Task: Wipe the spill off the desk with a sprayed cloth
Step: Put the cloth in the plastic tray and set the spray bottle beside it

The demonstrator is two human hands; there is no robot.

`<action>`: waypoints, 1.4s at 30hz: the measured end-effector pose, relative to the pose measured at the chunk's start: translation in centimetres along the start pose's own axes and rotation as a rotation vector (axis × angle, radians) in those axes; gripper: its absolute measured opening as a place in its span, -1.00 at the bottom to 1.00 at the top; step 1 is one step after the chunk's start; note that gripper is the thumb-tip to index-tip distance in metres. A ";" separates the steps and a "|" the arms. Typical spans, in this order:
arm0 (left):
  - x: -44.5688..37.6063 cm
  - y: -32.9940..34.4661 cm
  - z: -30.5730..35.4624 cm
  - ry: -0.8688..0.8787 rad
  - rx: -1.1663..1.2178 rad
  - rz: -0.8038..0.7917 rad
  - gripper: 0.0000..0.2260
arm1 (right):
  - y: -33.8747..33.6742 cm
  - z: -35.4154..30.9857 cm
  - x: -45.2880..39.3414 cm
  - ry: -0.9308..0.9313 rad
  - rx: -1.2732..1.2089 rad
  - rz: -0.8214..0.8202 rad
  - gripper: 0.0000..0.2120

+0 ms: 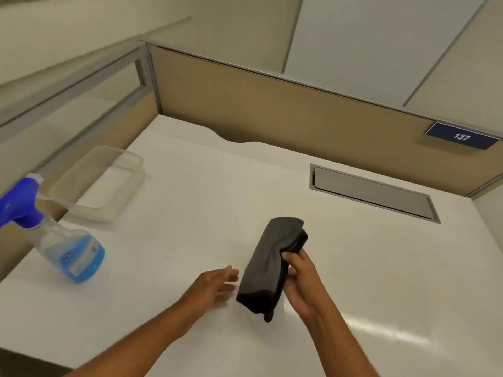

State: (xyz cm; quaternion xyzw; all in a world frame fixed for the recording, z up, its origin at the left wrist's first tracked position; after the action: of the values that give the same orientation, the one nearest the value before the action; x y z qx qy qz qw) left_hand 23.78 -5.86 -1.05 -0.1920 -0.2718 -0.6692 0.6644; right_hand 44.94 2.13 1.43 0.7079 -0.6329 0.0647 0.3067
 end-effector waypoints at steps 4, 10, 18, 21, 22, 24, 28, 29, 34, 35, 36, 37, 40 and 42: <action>1.8 -0.3 0.1 -0.092 0.673 -0.229 -0.38 | 6.7 -0.6 -1.8 0.058 -0.075 -0.260 -0.62; 3.6 -6.5 2.8 0.249 0.740 -0.010 -0.64 | 14.3 -4.0 -5.2 0.100 0.018 -0.468 -0.64; 2.2 -14.4 6.7 0.394 0.666 0.262 -0.57 | 23.5 -9.9 -12.4 0.115 0.596 -0.512 -0.79; 1.1 -17.6 8.4 0.429 0.672 0.448 -0.63 | 27.6 -10.8 -15.6 0.080 0.670 -0.499 -0.87; 0.7 -18.7 8.9 0.430 0.693 0.527 -0.63 | 29.1 -11.0 -16.5 0.071 0.685 -0.512 -0.87; 0.1 -20.8 9.8 0.451 0.779 0.665 -0.62 | 32.3 -11.1 -18.2 0.057 0.702 -0.548 -0.86; -1.2 -24.3 12.1 0.490 0.905 0.870 -0.64 | 38.5 -11.2 -21.2 0.011 0.725 -0.573 -0.89; -1.6 -25.1 12.7 0.487 0.915 0.912 -0.64 | 39.9 -11.2 -21.8 0.005 0.724 -0.583 -0.90; -4.7 -28.6 14.8 0.433 1.057 1.008 -0.66 | 45.6 -10.3 -24.5 -0.014 0.766 -0.617 -0.84; -5.4 -29.3 15.0 0.414 1.131 0.998 -0.66 | 46.4 -10.0 -25.0 -0.014 0.772 -0.621 -0.84; -6.0 -29.8 15.2 0.391 1.221 0.979 -0.65 | 47.2 -9.7 -25.5 -0.013 0.776 -0.625 -0.83; -6.6 -30.1 15.3 0.373 1.320 0.955 -0.64 | 47.8 -9.4 -26.1 -0.012 0.777 -0.625 -0.80; -8.2 -30.9 15.9 0.389 1.539 0.892 -0.63 | 48.8 -8.3 -27.6 -0.011 0.780 -0.603 -0.68; -8.8 -31.2 16.4 0.411 1.609 0.897 -0.61 | 49.1 -7.5 -28.4 -0.021 0.808 -0.601 -0.77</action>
State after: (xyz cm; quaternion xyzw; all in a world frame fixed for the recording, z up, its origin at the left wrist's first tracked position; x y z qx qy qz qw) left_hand -8.58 10.26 2.93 0.3595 -0.4304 0.0168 0.8278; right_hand -4.17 29.83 11.09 0.9217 -0.3286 0.2062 0.0066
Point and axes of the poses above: each hand's wrist, its own x-axis away from the middle knuckle, its own y-axis out of the palm, z = x × y, the point moved 7 cm from there along -x, towards the middle knuckle, and after that the axes turned 6 degrees about x, right-handed, at the moved point
